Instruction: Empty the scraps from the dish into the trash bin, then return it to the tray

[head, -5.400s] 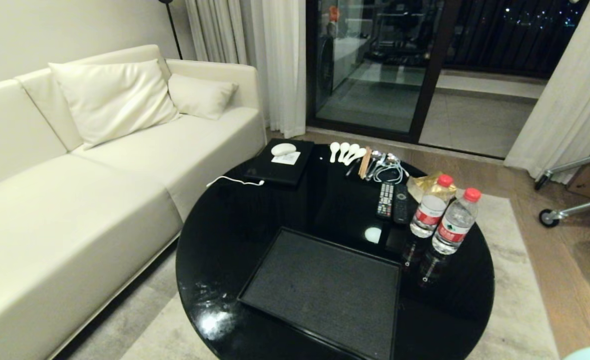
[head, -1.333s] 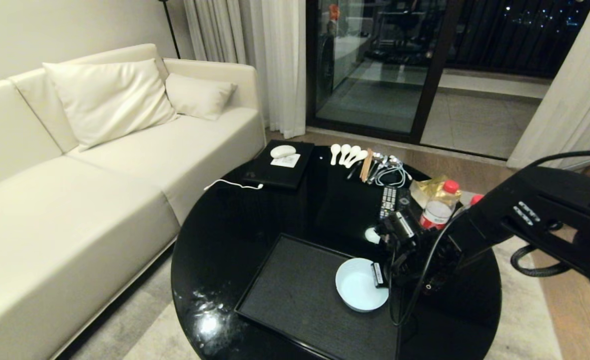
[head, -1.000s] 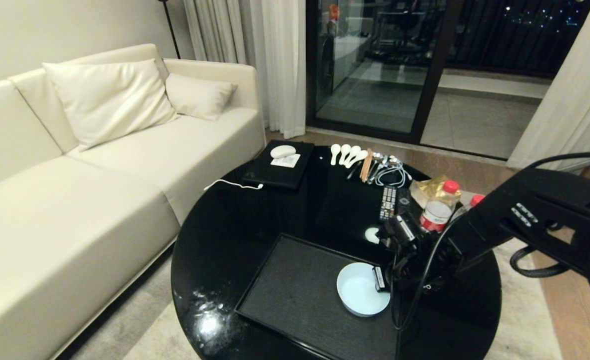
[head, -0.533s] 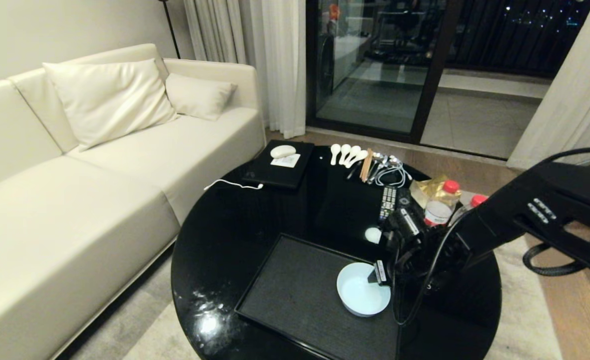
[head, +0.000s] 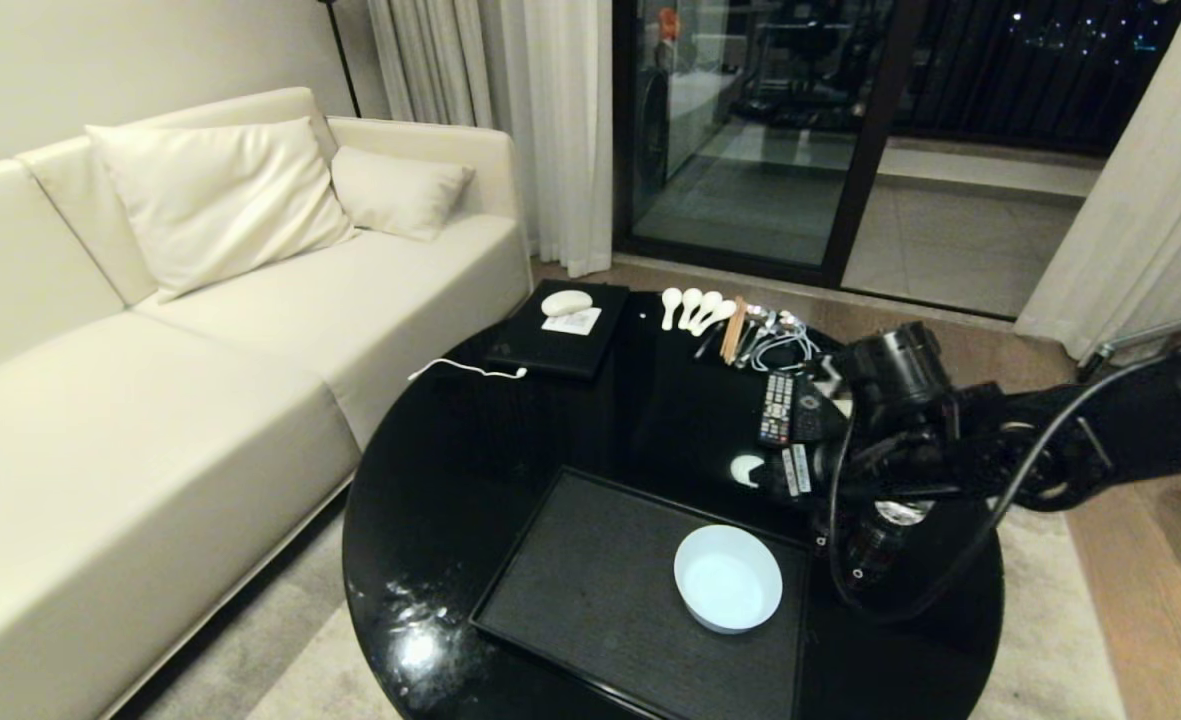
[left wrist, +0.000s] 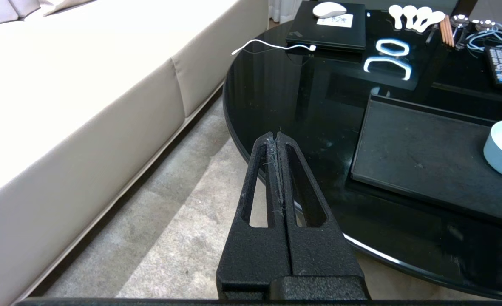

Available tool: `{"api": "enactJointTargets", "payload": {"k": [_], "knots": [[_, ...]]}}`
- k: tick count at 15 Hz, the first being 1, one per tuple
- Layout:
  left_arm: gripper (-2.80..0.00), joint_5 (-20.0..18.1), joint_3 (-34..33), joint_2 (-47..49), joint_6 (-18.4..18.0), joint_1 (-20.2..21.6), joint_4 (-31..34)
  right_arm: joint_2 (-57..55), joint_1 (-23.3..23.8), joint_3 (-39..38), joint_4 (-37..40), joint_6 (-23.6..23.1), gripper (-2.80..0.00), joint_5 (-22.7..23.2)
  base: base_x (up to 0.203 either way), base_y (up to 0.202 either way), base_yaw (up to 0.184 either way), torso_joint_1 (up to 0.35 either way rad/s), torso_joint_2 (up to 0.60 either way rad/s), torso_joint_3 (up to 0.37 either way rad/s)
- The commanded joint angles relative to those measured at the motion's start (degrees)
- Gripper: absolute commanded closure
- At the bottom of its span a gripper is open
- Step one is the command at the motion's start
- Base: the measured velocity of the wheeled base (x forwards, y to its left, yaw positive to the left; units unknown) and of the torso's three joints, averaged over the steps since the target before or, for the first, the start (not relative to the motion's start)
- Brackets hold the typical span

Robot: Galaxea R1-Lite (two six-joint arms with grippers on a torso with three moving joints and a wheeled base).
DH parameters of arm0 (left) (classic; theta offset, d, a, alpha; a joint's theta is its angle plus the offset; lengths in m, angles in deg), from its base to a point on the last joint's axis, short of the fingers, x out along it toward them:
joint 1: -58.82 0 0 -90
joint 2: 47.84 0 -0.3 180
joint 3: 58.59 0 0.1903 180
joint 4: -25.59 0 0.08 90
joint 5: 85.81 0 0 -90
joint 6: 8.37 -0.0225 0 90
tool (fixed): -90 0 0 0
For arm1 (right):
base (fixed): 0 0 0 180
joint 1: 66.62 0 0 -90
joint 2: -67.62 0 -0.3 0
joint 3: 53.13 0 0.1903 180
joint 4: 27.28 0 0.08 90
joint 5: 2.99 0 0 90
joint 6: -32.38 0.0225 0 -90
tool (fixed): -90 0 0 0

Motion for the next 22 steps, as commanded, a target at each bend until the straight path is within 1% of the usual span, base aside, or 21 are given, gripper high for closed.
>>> {"api": "enactJointTargets", "payload": {"k": [1, 2, 5, 7, 8, 10, 11, 13, 16, 17, 18, 19, 20, 22], "knots": [[0.00, 0.0, 0.0, 0.0, 0.0, 0.0, 0.0, 11.4, 0.0, -5.6, -1.0, -0.9, -1.17, -0.8, 0.000, 0.000, 0.000, 0.000, 0.00, 0.000], [0.00, 0.0, 0.0, 0.0, 0.0, 0.0, 0.0, 14.6, 0.0, -8.0, -1.2, -1.1, 0.00, -1.4, 0.000, 0.000, 0.000, 0.000, 0.00, 0.000], [0.00, 0.0, 0.0, 0.0, 0.0, 0.0, 0.0, 24.0, 0.1, -15.0, -1.5, -1.5, 0.00, -3.0, 0.000, 0.000, 0.000, 0.000, 0.00, 0.000], [0.00, 0.0, 0.0, 0.0, 0.0, 0.0, 0.0, 29.4, 0.4, -20.2, -2.9, -2.3, 0.00, -5.8, 0.000, 0.000, 0.000, 0.000, 0.00, 0.000], [0.00, 0.0, 0.0, 0.0, 0.0, 0.0, 0.0, 31.4, 0.6, -23.8, -6.8, -2.5, 0.00, -7.2, 0.000, 0.000, 0.000, 0.000, 0.00, 0.000], [0.00, 0.0, 0.0, 0.0, 0.0, 0.0, 0.0, 34.1, 1.6, -31.1, -17.9, -3.1, 0.00, -9.3, 0.000, 0.000, 0.000, 0.000, 0.00, 0.000], [0.00, 0.0, 0.0, 0.0, 0.0, 0.0, 0.0, 35.0, 3.0, -35.1, -23.6, -4.5, 0.00, -10.8, 0.000, 0.000, 0.000, 0.000, 0.00, 0.000], [0.00, 0.0, 0.0, 0.0, 0.0, 0.0, 0.0, 36.2, 9.4, -41.7, -34.6, -7.2, 0.00, -13.1, 0.000, 0.000, 0.000, 0.000, 0.00, 0.000], [0.00, 0.0, 0.0, 0.0, 0.0, 0.0, 0.0, 37.1, 19.5, -50.8, -47.6, -8.0, 0.00, -13.8, 0.000, 0.000, 0.000, 0.000, 0.00, 0.000], [0.00, 0.0, 0.0, 0.0, 0.0, 0.0, 0.0, 37.2, 21.9, -53.9, -50.8, -8.0, 0.00, -13.8, 0.000, 0.000, 0.000, 0.000, 0.00, 0.000], [0.00, 0.0, 0.0, 0.0, 0.0, 0.0, 0.0, 37.5, 23.0, -56.9, -53.4, -8.0, 0.00, -13.8, 0.000, 0.000, 0.000, 0.000, 0.00, 0.000], [0.00, 0.0, 0.0, 0.0, 0.0, 0.0, 0.0, 39.1, 23.4, -59.1, -54.4, -7.9, 0.00, -13.7, 0.000, 0.000, 0.000, 0.000, 0.00, 0.000], [0.00, 0.0, 0.0, 0.0, 0.0, 0.0, 0.0, 41.9, 23.5, -59.3, -53.6, -7.9, 0.00, -13.7, 0.000, 0.000, 0.000, 0.000, 0.00, 0.000], [0.00, 0.0, 0.0, 0.0, 0.0, 0.0, 0.0, 48.7, 23.6, -59.3, -48.3, -8.6, 0.00, -13.4, 0.000, 0.000, 0.000, 0.000, 0.00, 0.000]]}}
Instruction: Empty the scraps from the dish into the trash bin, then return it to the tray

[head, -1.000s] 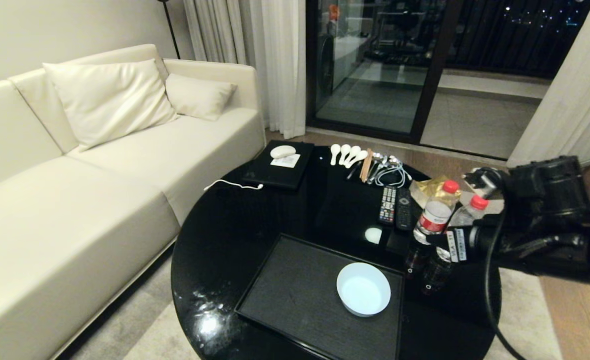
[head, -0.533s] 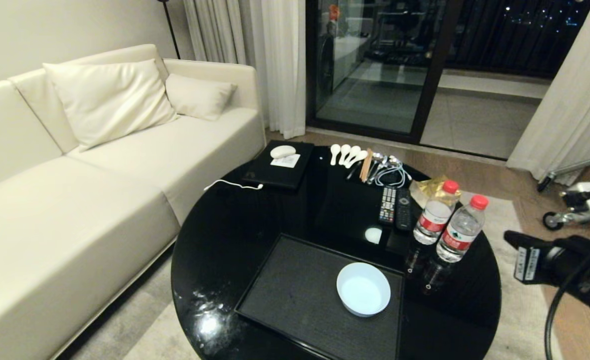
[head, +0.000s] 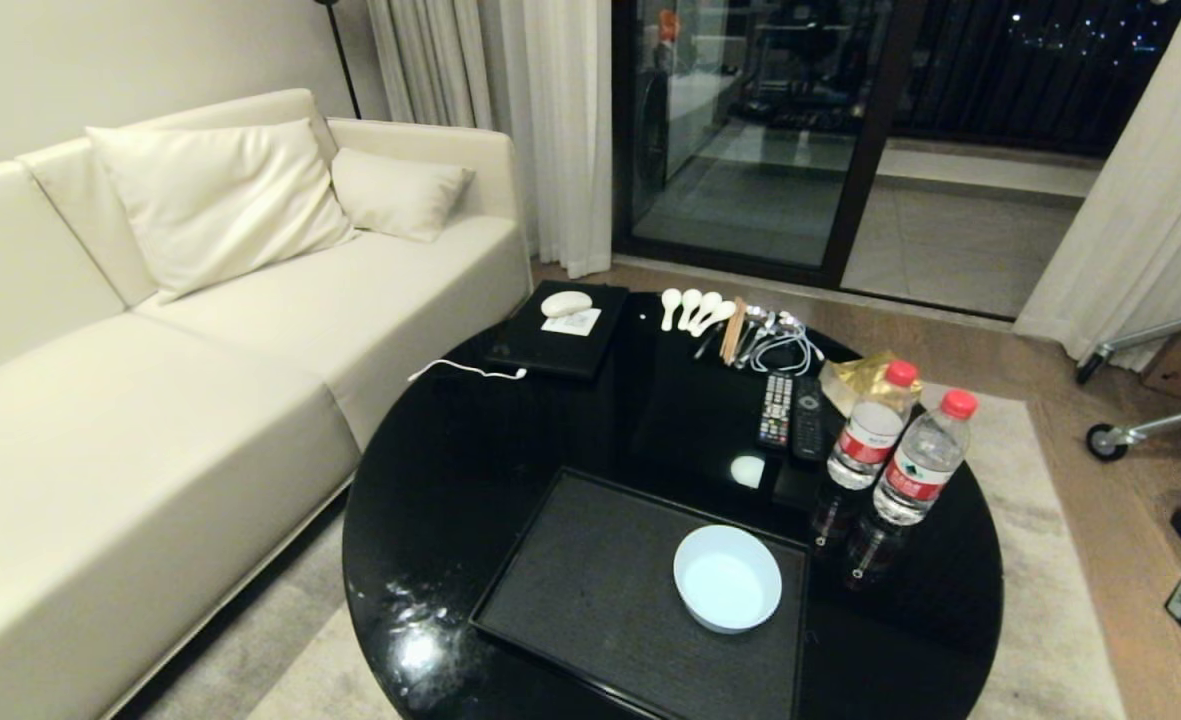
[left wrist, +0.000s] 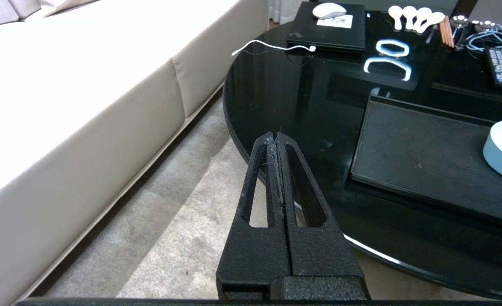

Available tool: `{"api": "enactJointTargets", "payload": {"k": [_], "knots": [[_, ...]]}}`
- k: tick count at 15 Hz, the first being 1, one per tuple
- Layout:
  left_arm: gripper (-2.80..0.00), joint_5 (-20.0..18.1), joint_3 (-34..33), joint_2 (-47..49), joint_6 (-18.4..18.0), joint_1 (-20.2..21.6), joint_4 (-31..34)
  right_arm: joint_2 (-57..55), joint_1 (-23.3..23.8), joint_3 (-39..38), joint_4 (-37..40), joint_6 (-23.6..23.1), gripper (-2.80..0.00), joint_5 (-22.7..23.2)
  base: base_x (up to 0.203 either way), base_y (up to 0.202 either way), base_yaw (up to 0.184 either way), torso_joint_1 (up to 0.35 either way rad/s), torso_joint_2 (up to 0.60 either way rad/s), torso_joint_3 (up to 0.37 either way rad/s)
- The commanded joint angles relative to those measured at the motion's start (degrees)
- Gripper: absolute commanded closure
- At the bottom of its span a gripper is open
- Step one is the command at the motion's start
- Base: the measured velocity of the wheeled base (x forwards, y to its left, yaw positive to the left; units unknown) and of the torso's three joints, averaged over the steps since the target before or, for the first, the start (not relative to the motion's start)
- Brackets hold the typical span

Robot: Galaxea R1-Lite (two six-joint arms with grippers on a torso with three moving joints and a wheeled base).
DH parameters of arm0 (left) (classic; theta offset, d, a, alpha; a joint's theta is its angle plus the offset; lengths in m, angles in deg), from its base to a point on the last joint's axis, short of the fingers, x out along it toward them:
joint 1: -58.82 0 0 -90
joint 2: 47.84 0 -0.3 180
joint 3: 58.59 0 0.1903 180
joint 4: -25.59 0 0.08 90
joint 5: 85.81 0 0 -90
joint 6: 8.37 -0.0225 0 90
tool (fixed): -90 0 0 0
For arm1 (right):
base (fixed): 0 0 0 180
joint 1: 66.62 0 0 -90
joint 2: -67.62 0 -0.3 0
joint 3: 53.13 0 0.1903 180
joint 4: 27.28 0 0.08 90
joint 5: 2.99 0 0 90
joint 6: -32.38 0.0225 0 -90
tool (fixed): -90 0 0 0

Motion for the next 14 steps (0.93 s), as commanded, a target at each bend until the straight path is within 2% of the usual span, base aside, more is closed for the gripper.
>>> {"api": "enactJointTargets", "payload": {"k": [1, 4, 8, 11, 14], "knots": [[0.00, 0.0, 0.0, 0.0, 0.0, 0.0, 0.0, 10.6, 0.3, -0.5, 6.5, -0.5, 0.00, 0.3, 0.000, 0.000, 0.000, 0.000, 0.00, 0.000], [0.00, 0.0, 0.0, 0.0, 0.0, 0.0, 0.0, 27.9, 0.2, -0.5, 21.6, -1.3, 0.00, 2.9, 0.000, 0.000, 0.000, 0.000, 0.00, 0.000], [0.00, 0.0, 0.0, 0.0, 0.0, 0.0, 0.0, 57.1, 0.1, 0.2, 47.3, -4.1, 0.00, 8.8, 0.000, 0.000, 0.000, 0.000, 0.00, 0.000], [0.00, 0.0, 0.0, 0.0, 0.1, 0.0, 0.0, 66.4, 0.0, 1.2, 63.8, -6.3, 0.00, 13.1, 0.000, 0.000, 0.000, 0.000, 0.00, 0.000], [0.00, 0.0, 0.0, 0.0, 0.0, 0.0, 0.0, 66.5, -0.1, 0.6, 61.5, -6.6, 0.00, 14.2, 0.000, 0.000, 0.000, 0.000, 0.00, 0.000]]}}
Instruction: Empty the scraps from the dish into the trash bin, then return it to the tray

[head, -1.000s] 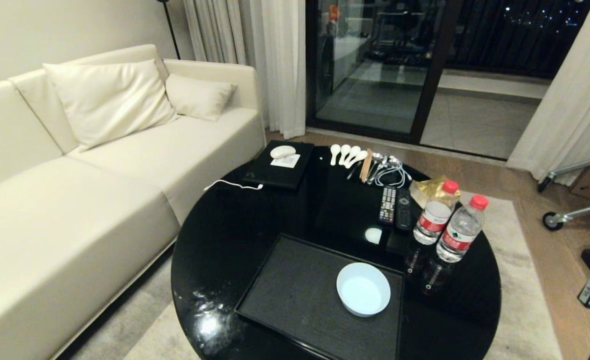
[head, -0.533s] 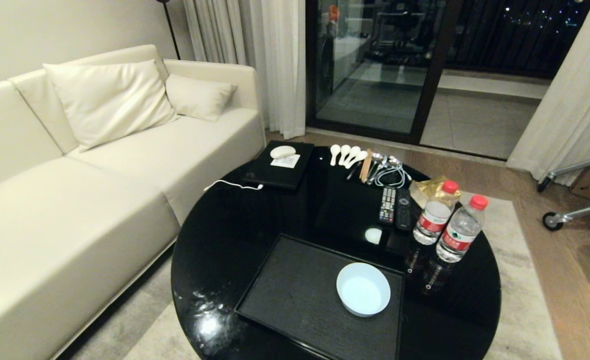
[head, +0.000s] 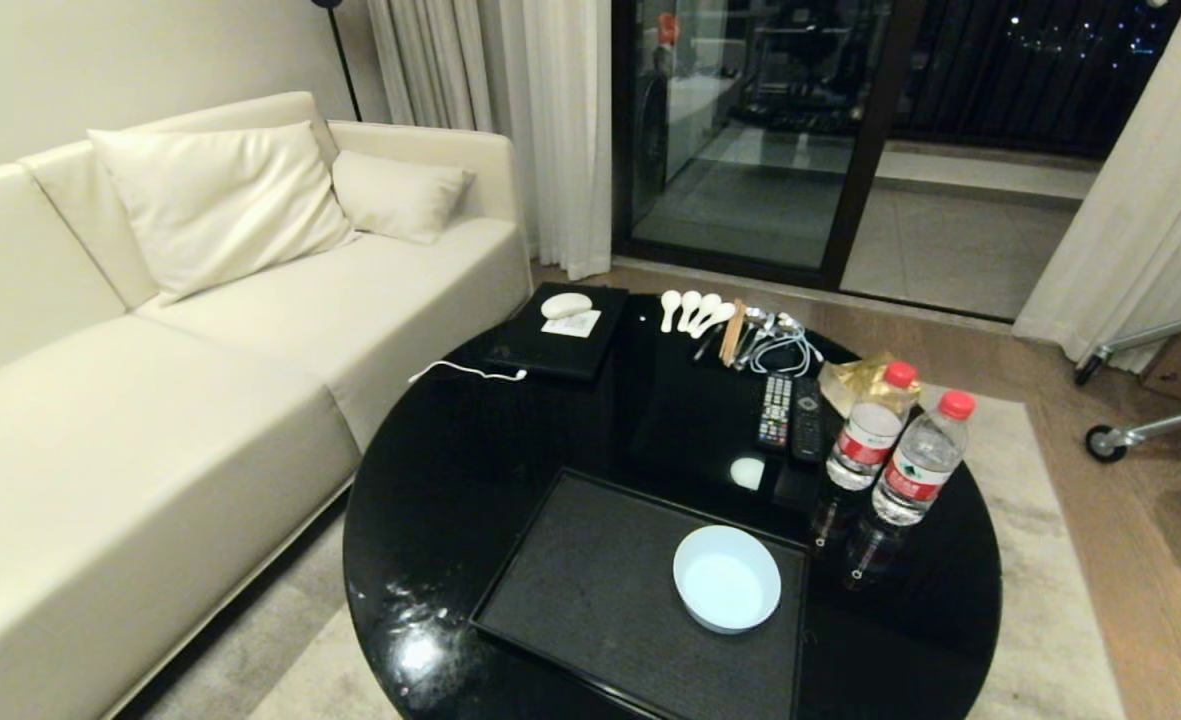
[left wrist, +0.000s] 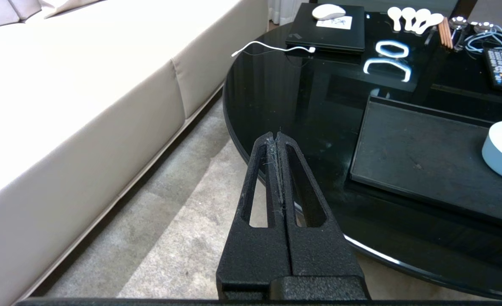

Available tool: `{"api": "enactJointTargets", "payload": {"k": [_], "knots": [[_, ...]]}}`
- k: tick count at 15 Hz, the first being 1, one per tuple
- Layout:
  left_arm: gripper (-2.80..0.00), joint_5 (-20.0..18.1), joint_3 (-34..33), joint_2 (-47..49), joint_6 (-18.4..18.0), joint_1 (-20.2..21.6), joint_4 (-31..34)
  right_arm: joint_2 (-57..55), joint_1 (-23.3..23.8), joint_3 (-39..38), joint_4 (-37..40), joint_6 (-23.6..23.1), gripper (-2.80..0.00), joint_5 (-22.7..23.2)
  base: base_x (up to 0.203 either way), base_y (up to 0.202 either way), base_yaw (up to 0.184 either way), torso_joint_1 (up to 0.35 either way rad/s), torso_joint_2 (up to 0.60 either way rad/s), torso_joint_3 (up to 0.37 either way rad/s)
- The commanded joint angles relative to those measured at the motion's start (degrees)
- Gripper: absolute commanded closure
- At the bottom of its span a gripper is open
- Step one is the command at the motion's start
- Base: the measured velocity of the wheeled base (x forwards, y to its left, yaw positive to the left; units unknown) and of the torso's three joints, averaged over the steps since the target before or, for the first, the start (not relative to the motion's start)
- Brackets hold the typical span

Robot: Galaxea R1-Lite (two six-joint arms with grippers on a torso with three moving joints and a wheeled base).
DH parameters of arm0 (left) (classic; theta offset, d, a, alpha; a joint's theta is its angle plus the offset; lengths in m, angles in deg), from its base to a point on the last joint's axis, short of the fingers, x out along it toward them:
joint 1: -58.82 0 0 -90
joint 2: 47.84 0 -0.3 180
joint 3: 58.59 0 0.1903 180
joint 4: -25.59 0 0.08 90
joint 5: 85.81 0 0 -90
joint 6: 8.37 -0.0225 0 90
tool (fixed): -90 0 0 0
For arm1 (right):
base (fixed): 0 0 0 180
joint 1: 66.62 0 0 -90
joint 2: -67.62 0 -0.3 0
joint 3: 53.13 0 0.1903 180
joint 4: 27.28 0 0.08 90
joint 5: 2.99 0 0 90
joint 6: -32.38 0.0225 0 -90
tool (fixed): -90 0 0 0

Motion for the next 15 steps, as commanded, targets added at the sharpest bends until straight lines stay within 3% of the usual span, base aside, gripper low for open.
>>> {"api": "enactJointTargets", "payload": {"k": [1, 15], "knots": [[0.00, 0.0, 0.0, 0.0, 0.0, 0.0, 0.0, 2.7, -0.1, -0.5, -1.0, 0.1, 0.00, 0.1, 0.000, 0.000, 0.000, 0.000, 0.00, 0.000], [0.00, 0.0, 0.0, 0.0, 0.0, 0.0, 0.0, 2.7, -0.1, -0.6, -1.1, 0.1, 0.00, 0.1, 0.000, 0.000, 0.000, 0.000, 0.00, 0.000]]}}
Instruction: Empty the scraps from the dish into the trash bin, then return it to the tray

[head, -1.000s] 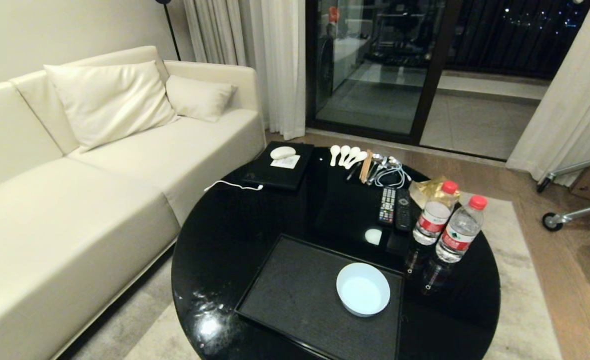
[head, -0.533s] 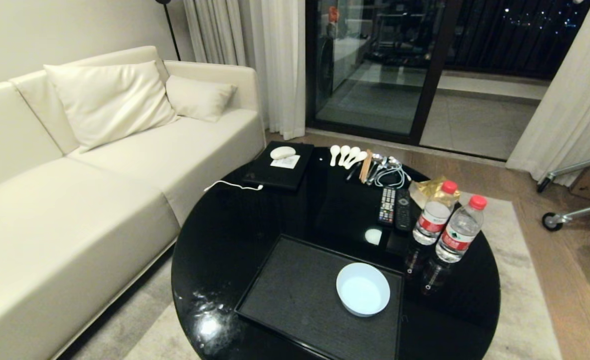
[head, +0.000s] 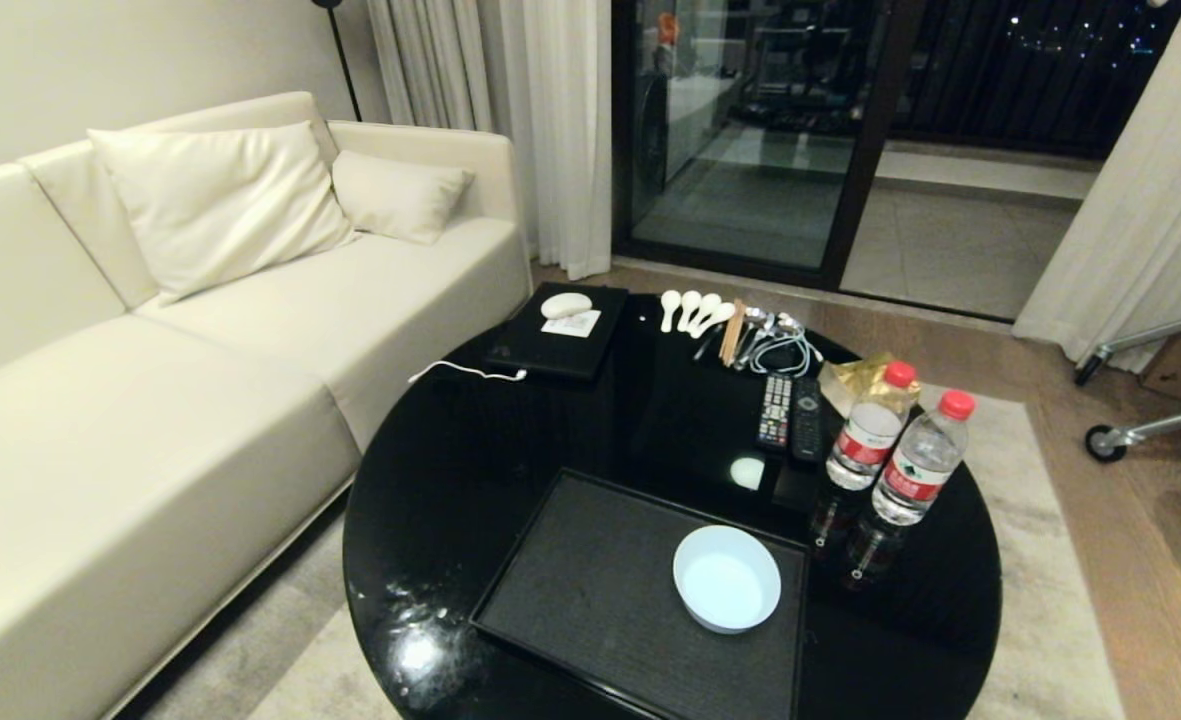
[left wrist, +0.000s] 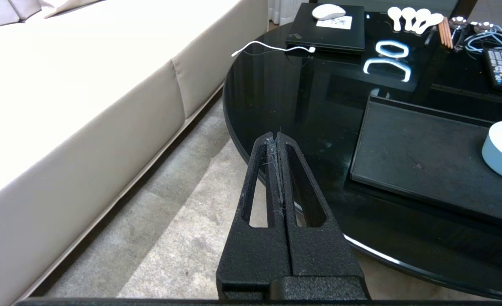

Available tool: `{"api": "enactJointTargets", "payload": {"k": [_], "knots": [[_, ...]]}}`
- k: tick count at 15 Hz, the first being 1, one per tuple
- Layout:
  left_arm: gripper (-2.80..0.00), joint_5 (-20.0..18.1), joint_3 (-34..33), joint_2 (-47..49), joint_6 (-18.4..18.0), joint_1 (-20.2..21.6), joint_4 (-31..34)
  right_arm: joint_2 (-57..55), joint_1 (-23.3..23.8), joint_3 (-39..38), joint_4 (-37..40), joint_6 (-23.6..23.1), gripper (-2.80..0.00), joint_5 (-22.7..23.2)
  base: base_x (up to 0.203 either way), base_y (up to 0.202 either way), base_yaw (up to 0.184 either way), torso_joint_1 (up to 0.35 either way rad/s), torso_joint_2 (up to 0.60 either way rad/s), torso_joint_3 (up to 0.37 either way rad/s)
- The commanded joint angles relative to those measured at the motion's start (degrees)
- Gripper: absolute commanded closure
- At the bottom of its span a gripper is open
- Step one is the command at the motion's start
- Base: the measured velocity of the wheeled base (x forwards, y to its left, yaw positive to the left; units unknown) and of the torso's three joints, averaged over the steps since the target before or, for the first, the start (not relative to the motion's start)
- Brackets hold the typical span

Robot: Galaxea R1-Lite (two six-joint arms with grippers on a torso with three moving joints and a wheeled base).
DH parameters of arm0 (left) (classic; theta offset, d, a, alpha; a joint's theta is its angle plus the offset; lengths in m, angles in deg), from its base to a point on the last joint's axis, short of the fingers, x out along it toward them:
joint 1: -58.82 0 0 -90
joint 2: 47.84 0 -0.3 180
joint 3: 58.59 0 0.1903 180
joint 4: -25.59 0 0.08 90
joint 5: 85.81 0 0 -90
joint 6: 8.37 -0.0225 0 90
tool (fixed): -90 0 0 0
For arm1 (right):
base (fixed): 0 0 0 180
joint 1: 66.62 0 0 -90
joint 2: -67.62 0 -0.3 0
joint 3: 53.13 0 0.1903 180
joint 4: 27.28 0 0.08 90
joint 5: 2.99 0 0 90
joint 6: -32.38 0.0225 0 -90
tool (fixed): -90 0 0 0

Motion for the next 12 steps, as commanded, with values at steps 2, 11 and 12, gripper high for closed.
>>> {"api": "enactJointTargets", "payload": {"k": [2, 11, 12], "knots": [[0.00, 0.0, 0.0, 0.0, 0.0, 0.0, 0.0, -0.1, 0.0, 0.0, 0.0, 0.5, 0.00, 0.0, 0.000, 0.000, 0.000, 0.000, 0.00, 0.000], [0.00, 0.0, 0.0, 0.0, 0.1, 0.0, 0.0, -0.1, 0.0, -0.6, -1.8, 1.9, 0.00, -0.1, 0.000, 0.000, 0.000, 0.000, 0.00, 0.000], [0.00, 0.0, 0.0, 0.0, 0.0, 0.0, 0.0, -0.1, 0.0, -0.6, -1.8, 1.9, 0.00, -0.1, 0.000, 0.000, 0.000, 0.000, 0.00, 0.000]]}}
